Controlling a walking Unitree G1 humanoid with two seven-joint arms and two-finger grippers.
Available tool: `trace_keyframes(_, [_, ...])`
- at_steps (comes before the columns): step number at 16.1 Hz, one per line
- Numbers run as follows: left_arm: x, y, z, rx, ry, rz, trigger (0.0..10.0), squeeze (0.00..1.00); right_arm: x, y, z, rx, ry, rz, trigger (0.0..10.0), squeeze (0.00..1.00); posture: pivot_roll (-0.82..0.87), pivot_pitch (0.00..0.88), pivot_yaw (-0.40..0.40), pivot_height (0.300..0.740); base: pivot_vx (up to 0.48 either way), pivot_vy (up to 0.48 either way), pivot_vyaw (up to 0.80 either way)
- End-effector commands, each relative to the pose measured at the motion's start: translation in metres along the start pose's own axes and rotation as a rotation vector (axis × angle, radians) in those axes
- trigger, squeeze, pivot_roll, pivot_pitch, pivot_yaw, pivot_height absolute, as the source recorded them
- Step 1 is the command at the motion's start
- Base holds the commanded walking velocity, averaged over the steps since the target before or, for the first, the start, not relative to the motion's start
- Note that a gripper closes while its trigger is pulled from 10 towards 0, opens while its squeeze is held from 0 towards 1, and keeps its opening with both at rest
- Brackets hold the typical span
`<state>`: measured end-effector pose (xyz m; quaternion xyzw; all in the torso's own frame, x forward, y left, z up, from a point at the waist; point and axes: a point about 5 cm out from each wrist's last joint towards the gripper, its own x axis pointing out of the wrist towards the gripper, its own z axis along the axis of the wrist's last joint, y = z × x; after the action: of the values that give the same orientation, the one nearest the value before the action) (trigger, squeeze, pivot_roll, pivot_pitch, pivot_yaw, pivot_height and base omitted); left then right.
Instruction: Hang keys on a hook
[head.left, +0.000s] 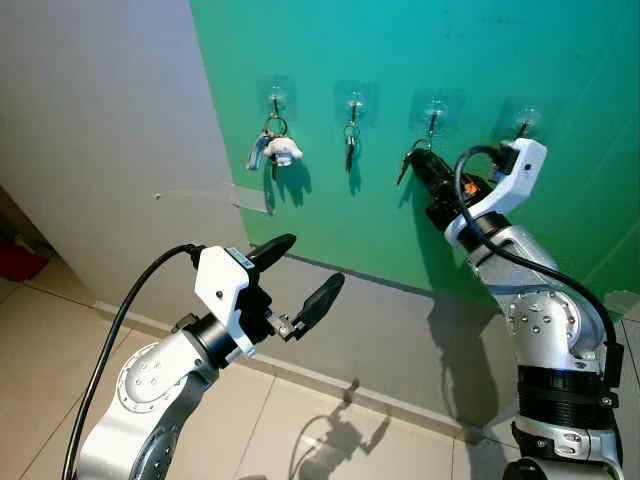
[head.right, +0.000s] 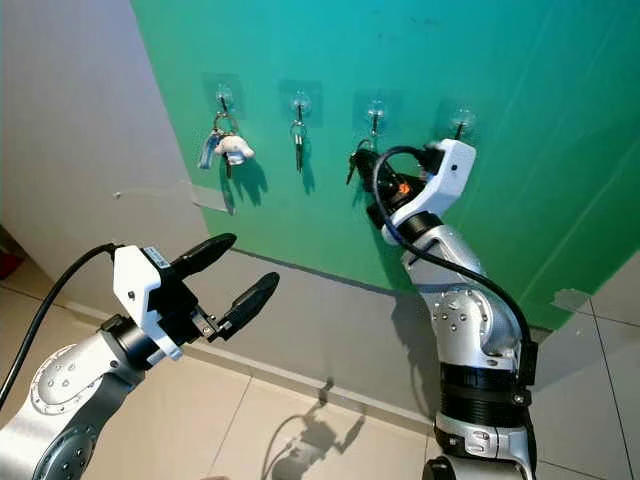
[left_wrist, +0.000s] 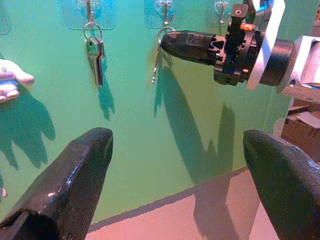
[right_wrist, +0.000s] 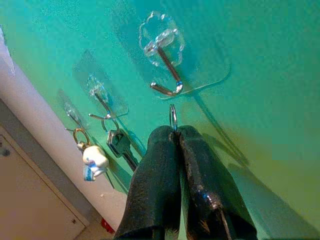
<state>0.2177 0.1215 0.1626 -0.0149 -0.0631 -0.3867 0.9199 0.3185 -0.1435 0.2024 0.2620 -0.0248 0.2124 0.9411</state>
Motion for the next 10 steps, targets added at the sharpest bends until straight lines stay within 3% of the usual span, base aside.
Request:
trace_keyframes(1, [0.0,-0.002,0.004,0.009,-0.003,-0.017,10.0,0.0,0.003,0.006,0.011,0.009,-0.041,0.025,10.0,0.0,0.02,0.0,0.044,0.74,0.0,0.0,0.0])
trace_keyframes(10, [0.001,-0.002,0.003,0.006,-0.003,-0.021,10.0,0.0,0.003,0.011,0.02,0.036,-0.102,0.059,10.0,0.0,0.02,0.0,0.046,0.74,0.0,0.0,0.0])
